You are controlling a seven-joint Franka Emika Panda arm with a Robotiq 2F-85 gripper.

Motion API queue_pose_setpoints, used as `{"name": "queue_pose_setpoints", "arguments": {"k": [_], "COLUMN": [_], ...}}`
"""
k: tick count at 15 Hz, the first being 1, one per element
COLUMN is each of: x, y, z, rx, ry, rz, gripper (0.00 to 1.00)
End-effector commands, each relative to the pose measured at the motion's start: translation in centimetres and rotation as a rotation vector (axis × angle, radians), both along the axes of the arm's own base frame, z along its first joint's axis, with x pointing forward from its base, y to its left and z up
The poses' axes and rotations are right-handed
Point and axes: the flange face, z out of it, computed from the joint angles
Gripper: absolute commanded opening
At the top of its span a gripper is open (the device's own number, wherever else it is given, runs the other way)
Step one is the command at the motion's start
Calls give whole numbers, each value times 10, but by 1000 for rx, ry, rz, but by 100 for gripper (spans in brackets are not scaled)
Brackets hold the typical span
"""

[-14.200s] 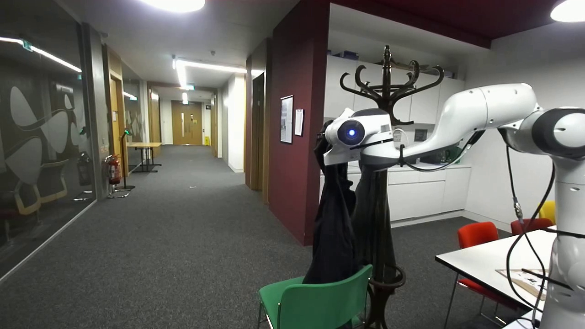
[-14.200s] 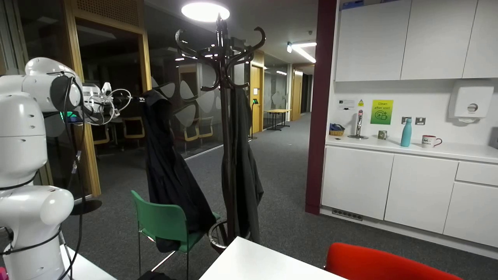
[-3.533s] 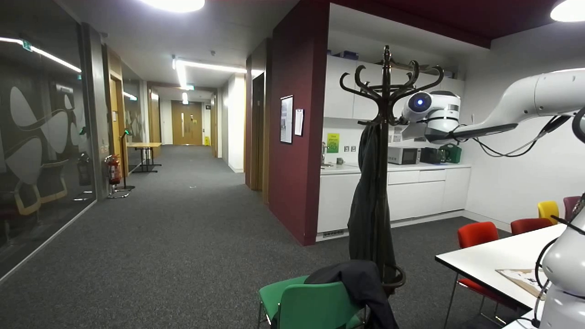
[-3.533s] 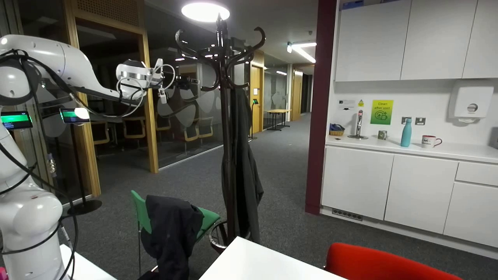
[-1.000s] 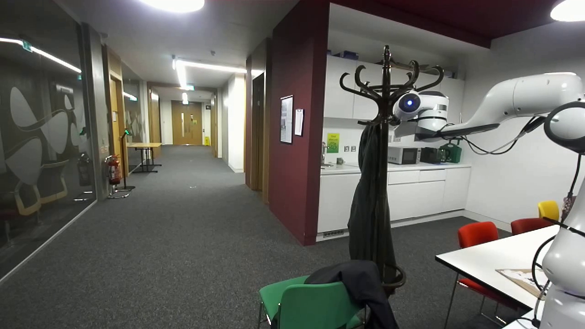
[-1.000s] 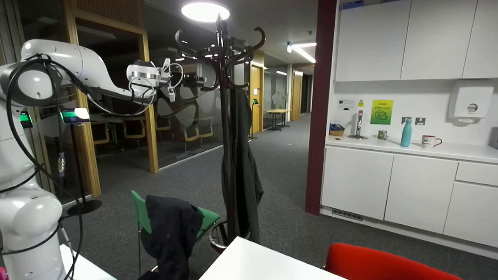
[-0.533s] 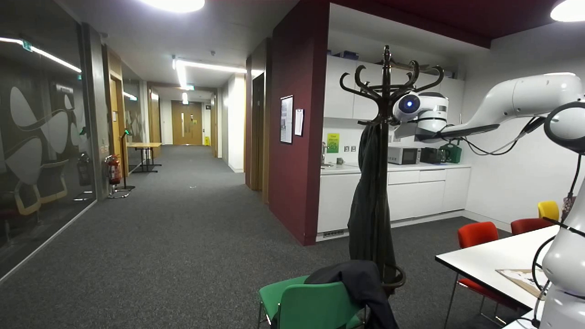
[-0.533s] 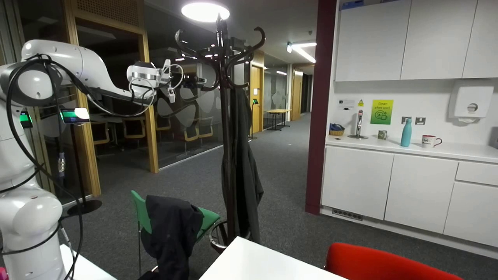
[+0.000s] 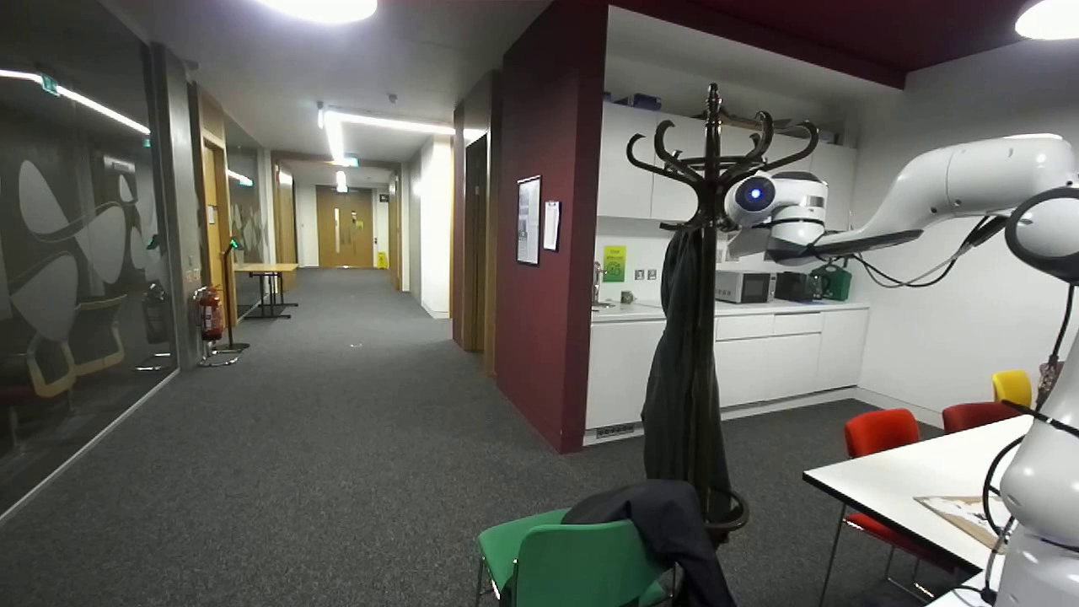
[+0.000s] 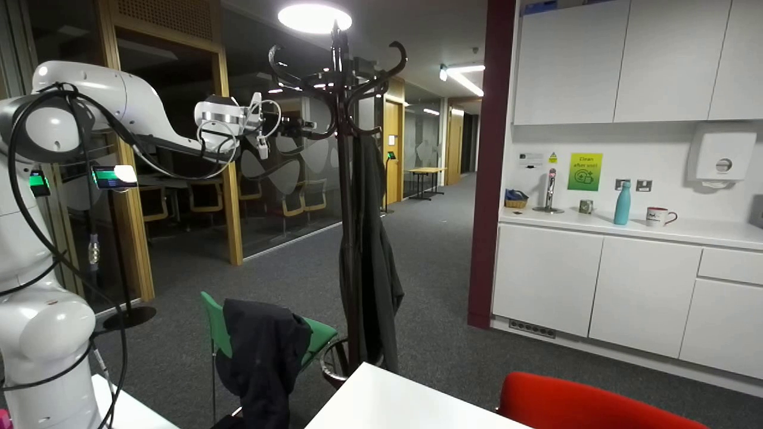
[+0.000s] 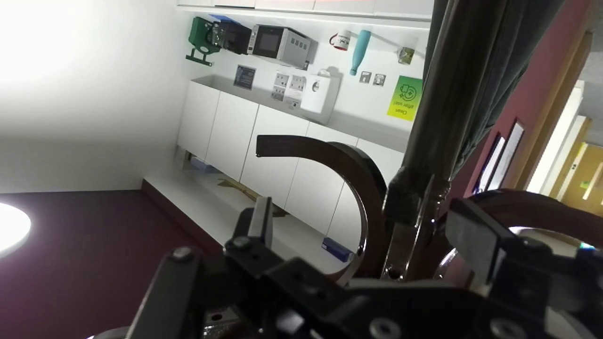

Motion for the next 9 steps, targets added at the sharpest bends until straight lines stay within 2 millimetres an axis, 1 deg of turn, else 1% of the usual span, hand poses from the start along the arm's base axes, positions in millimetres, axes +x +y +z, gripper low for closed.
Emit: {"name": "queue_pose_setpoints", "arguments": {"k": [1,9], "x": [-12,-23], "y": [-6,-19], "z": [0,2], "rx": [-6,3], "ry": [-18,-27], "rz": [-15,-41], "gripper": [100,100]}}
